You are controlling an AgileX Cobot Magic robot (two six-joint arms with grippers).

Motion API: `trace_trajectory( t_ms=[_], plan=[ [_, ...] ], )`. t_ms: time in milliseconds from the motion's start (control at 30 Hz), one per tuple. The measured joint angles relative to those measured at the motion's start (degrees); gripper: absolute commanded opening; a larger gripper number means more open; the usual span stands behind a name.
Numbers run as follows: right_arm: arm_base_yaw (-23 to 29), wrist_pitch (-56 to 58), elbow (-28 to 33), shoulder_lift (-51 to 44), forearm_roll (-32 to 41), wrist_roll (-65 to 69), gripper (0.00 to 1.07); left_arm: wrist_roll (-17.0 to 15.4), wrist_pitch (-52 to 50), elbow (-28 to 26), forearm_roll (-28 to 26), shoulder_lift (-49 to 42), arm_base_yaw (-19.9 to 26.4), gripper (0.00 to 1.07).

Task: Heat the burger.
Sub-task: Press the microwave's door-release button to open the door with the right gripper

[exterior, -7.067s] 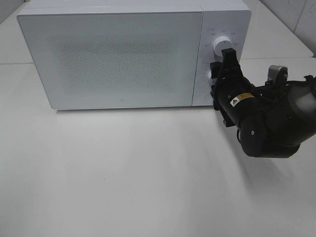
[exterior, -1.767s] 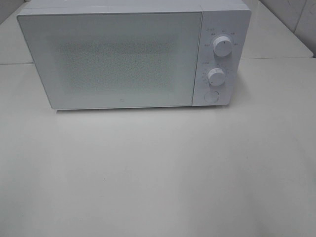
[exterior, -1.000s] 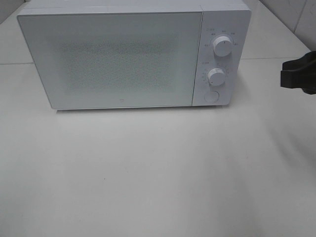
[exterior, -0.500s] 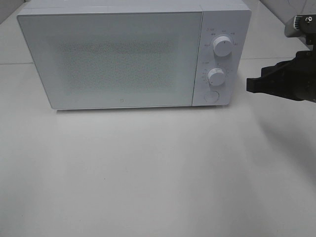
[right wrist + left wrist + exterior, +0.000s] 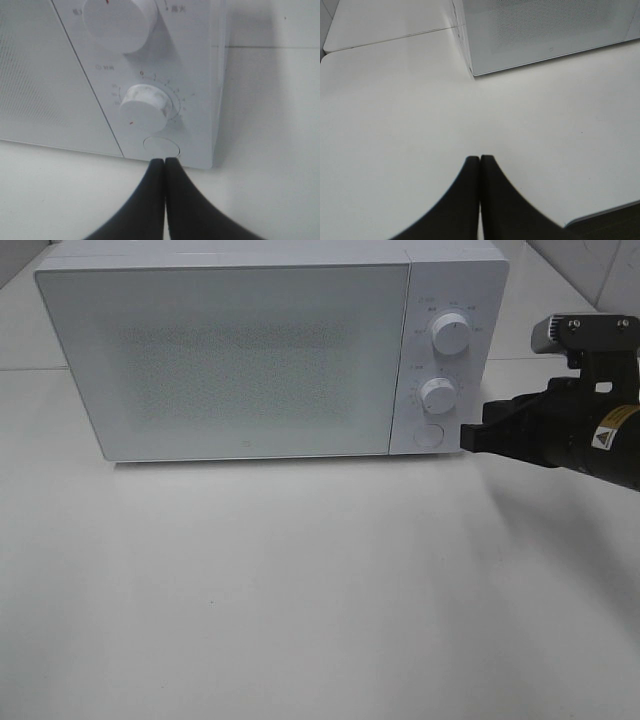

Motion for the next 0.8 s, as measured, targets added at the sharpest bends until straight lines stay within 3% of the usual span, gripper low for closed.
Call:
trace_trajectory(
  t_ms=[167, 367, 567, 800],
  plan=[
    [1.4, -0.3, -0.1, 2.7, -0.9, 2.9, 0.0, 0.0, 0.0, 0.0, 0.0, 0.0, 0.0, 0.0],
    [8.0, -1.5, -1.4, 6.0, -1.1, 3.2, 0.0, 0.0, 0.0, 0.0, 0.0, 0.0, 0.0, 0.0],
    [8.9, -1.9, -2.3, 8.1, -0.4, 5.0, 0.0, 0.0, 0.0, 0.0, 0.0, 0.0, 0.0, 0.0],
    [8.9, -3.8, -2.6, 9.8, 8.8, 16.4, 0.0, 0.0, 0.0, 0.0, 0.0, 0.0, 0.0, 0.0]
  ],
)
